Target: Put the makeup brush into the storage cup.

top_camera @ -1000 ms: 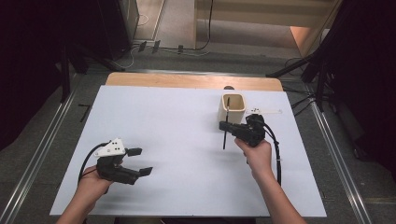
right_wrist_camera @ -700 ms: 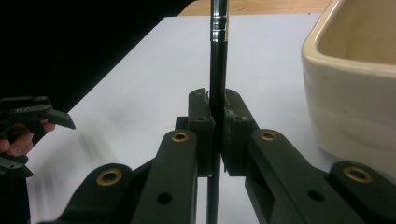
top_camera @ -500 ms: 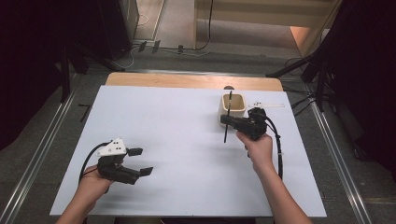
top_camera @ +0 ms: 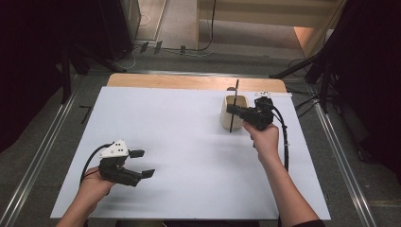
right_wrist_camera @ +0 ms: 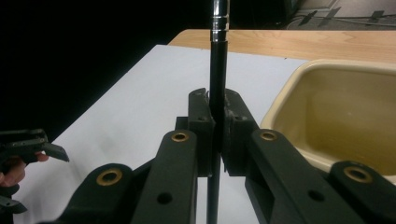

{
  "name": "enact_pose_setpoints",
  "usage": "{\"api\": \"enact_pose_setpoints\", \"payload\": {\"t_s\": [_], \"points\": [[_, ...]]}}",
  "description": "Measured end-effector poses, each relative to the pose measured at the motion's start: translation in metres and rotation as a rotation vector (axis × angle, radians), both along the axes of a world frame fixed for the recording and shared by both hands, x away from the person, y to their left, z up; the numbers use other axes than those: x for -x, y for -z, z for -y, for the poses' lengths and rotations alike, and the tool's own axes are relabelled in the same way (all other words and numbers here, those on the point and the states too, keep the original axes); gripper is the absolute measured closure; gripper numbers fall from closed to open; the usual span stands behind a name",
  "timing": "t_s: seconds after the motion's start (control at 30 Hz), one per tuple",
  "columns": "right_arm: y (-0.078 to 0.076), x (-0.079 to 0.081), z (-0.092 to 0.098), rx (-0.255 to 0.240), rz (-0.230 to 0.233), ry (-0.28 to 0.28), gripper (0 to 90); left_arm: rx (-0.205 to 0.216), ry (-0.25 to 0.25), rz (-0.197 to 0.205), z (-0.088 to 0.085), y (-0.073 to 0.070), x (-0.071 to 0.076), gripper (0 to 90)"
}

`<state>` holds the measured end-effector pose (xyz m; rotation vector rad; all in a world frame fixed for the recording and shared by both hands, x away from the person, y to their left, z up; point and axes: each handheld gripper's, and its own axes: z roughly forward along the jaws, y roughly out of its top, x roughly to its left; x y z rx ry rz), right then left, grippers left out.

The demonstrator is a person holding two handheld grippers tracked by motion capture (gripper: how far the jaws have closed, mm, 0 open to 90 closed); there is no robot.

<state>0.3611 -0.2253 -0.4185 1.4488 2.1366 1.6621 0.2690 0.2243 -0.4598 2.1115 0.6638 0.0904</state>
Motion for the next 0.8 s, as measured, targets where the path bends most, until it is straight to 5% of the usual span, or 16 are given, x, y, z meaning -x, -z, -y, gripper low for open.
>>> {"api": "enact_pose_setpoints", "payload": {"t_s": [0.8], "points": [[-0.032,-0.043,0.013,0.014,-0.001,0.056,85.5,0.01,0.004,-0.001,0.0,0.0,0.0,16.7]]}}
